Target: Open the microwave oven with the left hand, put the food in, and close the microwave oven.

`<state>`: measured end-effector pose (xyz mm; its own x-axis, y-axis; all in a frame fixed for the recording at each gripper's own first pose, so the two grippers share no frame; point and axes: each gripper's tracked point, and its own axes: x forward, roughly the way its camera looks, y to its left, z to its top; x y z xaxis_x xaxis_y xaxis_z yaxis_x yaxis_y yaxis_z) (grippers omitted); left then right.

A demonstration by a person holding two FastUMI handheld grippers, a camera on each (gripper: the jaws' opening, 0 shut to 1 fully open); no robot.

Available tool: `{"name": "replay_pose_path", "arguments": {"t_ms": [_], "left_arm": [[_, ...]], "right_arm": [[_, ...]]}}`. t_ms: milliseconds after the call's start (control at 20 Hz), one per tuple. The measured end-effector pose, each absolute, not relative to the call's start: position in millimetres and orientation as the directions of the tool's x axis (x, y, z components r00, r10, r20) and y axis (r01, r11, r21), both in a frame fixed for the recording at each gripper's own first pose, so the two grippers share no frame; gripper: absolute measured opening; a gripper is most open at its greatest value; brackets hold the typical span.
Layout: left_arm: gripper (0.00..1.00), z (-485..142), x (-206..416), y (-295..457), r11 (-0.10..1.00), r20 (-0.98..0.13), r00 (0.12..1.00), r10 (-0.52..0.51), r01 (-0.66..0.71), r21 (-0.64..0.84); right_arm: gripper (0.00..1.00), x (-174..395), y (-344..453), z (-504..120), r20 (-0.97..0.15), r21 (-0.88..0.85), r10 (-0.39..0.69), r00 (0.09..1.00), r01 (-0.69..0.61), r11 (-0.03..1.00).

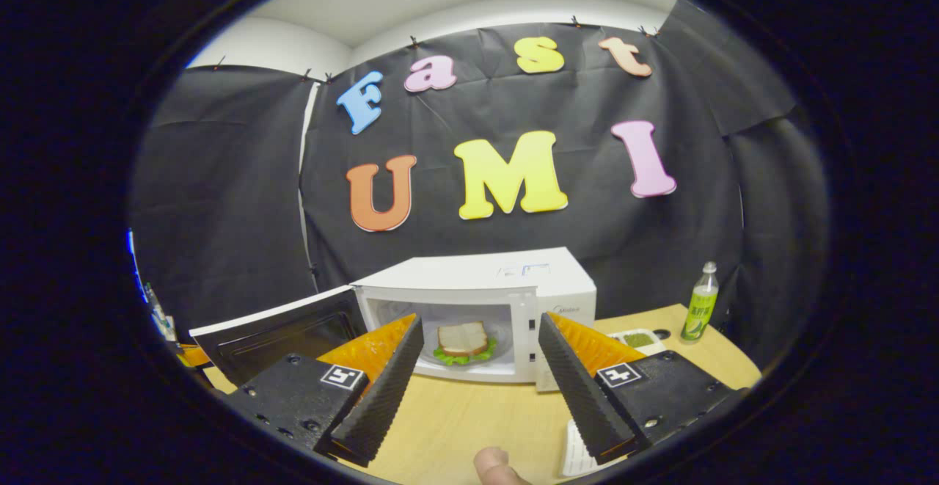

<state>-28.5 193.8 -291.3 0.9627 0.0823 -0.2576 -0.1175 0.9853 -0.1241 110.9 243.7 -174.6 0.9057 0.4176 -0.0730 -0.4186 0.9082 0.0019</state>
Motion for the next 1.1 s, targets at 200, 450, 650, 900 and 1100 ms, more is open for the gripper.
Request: {"name": "replay_pose_path", "arguments": {"t_ms": [200,450,650,900,1100], "left_arm": [[0.00,-290.7,-23.5,178.4,0.986,-0.249,0.968,0.037,-0.076,-0.147],[0.00,-281.7,-3.9,134.2,0.976,-0.210,0.974,-0.083,0.037,-0.215],[0.00,-276.1,8.7,89.1,0.966,-0.188,0.959,-0.214,0.179,-0.187],[0.00,-283.2,27.5,33.0,0.937,-0.194,0.921,-0.339,0.311,-0.160],[0.00,-291.2,54.8,-9.9,0.895,-0.194,0.876,-0.442,0.416,-0.162]], "right_arm": [[1.00,95.0,219.7,-155.3,-0.027,-0.041,0.411,0.911,-0.412,0.910],[0.92,87.4,196.8,-148.1,-0.002,-0.067,0.417,0.909,-0.417,0.907],[1.00,92.1,179.3,-154.2,-0.016,-0.057,0.406,0.914,-0.406,0.912],[1.00,101.0,157.0,-152.1,-0.019,-0.005,0.417,0.909,-0.417,0.909],[0.91,104.6,134.9,-150.9,0.007,-0.006,0.397,0.918,-0.397,0.918]]}}
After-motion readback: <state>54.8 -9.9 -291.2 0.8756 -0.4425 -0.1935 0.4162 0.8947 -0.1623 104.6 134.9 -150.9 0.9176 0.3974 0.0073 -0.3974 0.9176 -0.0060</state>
